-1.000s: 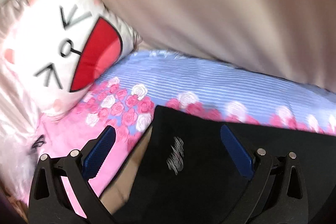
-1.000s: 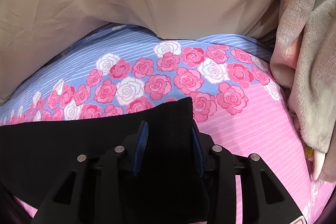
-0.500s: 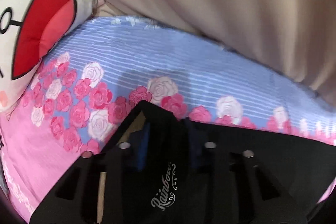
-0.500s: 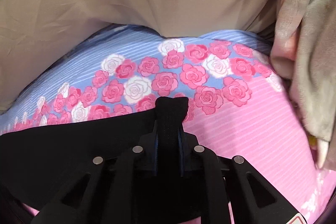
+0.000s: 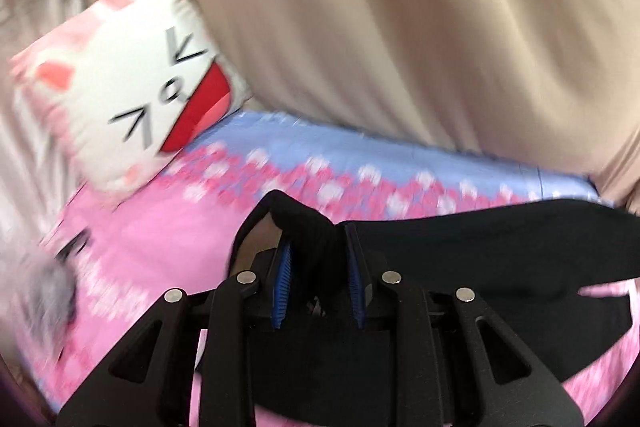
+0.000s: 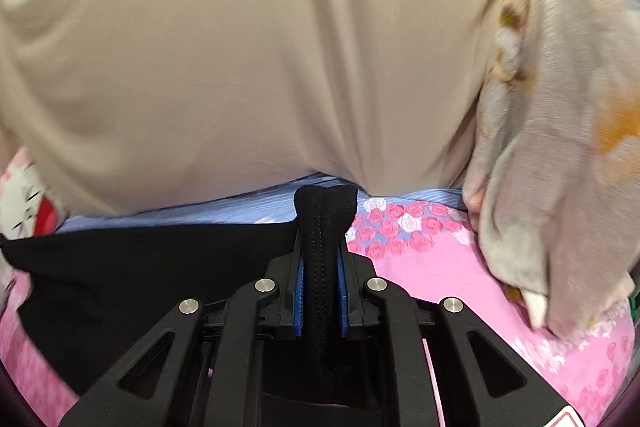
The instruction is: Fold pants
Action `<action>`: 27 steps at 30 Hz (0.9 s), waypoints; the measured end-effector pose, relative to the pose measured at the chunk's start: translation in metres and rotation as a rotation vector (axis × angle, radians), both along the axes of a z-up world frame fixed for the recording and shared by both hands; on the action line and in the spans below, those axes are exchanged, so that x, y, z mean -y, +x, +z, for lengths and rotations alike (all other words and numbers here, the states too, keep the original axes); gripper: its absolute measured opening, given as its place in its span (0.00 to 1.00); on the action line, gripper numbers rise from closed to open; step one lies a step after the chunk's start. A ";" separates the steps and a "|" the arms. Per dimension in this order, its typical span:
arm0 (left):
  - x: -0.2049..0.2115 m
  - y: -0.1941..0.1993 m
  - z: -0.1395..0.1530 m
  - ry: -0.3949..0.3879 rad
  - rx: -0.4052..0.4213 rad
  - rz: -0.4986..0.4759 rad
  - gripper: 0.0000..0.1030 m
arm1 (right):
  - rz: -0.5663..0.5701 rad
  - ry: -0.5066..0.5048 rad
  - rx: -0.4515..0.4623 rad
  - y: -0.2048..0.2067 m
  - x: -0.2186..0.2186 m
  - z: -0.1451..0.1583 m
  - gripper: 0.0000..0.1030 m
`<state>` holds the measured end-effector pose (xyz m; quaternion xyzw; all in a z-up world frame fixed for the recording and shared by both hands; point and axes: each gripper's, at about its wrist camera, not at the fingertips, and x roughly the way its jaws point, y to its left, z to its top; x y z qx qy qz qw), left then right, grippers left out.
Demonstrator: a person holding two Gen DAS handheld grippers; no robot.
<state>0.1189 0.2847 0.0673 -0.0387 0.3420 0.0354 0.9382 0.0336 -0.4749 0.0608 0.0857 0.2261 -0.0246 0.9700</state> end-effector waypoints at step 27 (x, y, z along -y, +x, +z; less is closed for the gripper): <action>0.190 -0.052 -0.033 0.085 -0.017 -0.227 0.72 | -0.069 0.198 -0.288 -0.086 0.042 -0.114 0.71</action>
